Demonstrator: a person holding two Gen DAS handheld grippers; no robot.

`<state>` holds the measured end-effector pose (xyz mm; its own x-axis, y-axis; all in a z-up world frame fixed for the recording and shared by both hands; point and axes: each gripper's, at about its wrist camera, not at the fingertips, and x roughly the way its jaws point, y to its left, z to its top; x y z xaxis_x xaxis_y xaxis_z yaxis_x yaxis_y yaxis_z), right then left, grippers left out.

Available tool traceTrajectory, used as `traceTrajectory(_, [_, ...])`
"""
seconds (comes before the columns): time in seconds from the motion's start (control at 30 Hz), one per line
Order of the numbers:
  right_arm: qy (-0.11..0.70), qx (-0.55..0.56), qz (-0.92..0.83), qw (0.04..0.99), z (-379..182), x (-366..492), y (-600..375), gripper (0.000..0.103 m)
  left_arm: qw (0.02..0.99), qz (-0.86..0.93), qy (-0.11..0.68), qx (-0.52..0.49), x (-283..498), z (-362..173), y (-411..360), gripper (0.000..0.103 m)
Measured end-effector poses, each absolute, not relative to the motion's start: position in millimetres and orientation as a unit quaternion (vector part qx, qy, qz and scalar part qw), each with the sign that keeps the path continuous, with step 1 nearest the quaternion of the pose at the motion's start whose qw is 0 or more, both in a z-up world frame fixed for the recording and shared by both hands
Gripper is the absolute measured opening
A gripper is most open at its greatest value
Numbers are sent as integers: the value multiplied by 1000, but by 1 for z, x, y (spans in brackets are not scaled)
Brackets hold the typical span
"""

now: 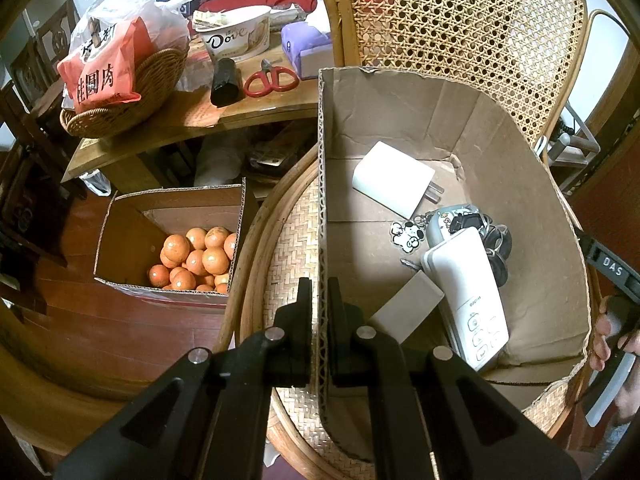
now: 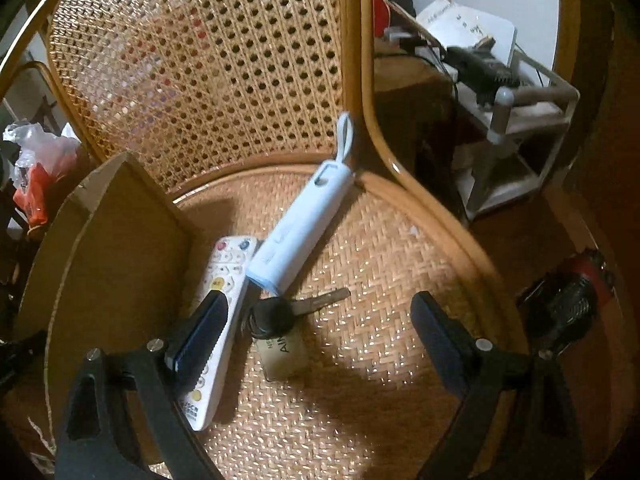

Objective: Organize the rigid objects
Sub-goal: 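Lower the open right gripper toward the black key with the tag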

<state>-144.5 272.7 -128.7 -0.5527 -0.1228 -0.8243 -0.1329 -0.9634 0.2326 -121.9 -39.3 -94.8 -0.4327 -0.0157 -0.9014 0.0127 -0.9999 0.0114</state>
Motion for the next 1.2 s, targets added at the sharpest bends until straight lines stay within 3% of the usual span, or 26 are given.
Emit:
traceTrajectory(0.8, [80, -512, 855, 28, -143, -153, 255, 98, 9, -847, -4, 532, -122, -95, -39, 7])
traceTrajectory(0.87, [80, -508, 857, 20, -143, -153, 255, 94, 9, -847, -3, 532, -122, -95, -39, 7])
traceTrajectory(1.03, [70, -503, 861, 13, -141, -153, 251, 68, 9, -847, -4, 532, -122, -96, -38, 7])
traceTrajectory(1.2, [60, -500, 864, 13, -142, -154, 248, 65, 8, -847, -3, 532, -122, -96, -39, 7])
